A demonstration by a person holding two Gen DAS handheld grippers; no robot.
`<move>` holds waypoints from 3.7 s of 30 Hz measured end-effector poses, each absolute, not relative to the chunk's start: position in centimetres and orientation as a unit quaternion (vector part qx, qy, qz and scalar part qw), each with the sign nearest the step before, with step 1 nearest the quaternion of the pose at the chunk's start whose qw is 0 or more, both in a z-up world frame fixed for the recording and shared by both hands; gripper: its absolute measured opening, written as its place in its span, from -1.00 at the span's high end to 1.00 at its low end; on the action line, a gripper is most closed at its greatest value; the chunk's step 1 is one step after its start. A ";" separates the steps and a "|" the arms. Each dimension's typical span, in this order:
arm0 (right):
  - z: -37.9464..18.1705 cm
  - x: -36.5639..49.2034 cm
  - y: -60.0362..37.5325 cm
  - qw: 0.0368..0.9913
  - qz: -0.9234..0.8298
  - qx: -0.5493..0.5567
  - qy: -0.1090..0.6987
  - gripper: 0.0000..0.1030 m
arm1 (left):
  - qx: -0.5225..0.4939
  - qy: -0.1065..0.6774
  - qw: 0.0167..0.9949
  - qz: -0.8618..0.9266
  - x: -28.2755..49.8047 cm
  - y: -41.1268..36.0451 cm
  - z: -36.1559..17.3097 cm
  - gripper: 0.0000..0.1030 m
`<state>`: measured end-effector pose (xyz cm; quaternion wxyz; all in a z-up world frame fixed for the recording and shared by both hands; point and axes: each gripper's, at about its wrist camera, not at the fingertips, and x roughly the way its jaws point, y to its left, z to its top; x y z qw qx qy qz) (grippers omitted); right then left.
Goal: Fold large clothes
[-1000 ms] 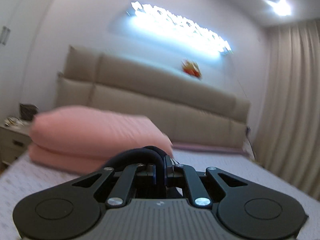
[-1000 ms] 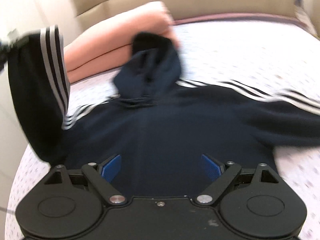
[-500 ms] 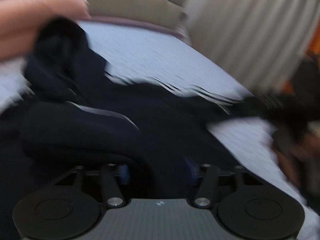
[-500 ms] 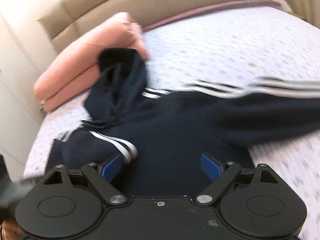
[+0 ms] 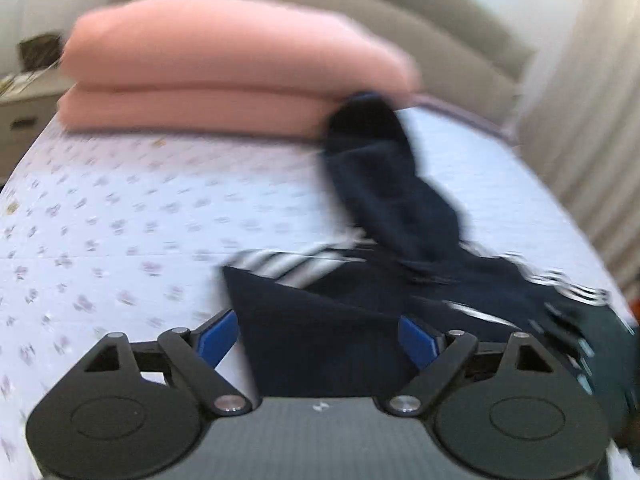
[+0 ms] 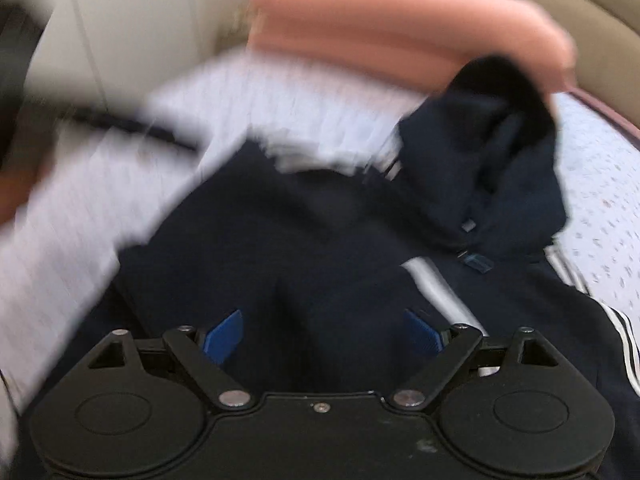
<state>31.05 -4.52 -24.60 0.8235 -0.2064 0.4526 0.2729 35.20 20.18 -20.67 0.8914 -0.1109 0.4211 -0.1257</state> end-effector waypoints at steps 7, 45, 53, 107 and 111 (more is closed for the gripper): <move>-25.2 31.6 -6.6 0.860 0.244 -0.188 0.406 0.77 | -0.149 0.466 0.866 -0.105 41.6 22.6 -26.6 0.66; -29.2 31.4 -37.0 0.880 0.034 0.336 0.335 -0.23 | -0.206 0.380 0.902 -0.022 37.9 22.6 -26.9 -0.04; -26.9 26.0 -46.1 0.818 0.027 0.450 0.358 -0.65 | -0.116 0.468 0.876 -0.013 34.7 18.8 -18.8 -0.58; -8.0 28.4 -22.0 0.883 0.348 0.277 0.149 0.83 | -0.240 0.376 0.891 -0.086 27.5 18.9 -12.0 -0.87; -16.5 28.5 -11.0 0.879 0.359 0.128 0.286 0.82 | -0.287 0.361 0.884 -0.080 27.7 22.1 -13.8 -0.91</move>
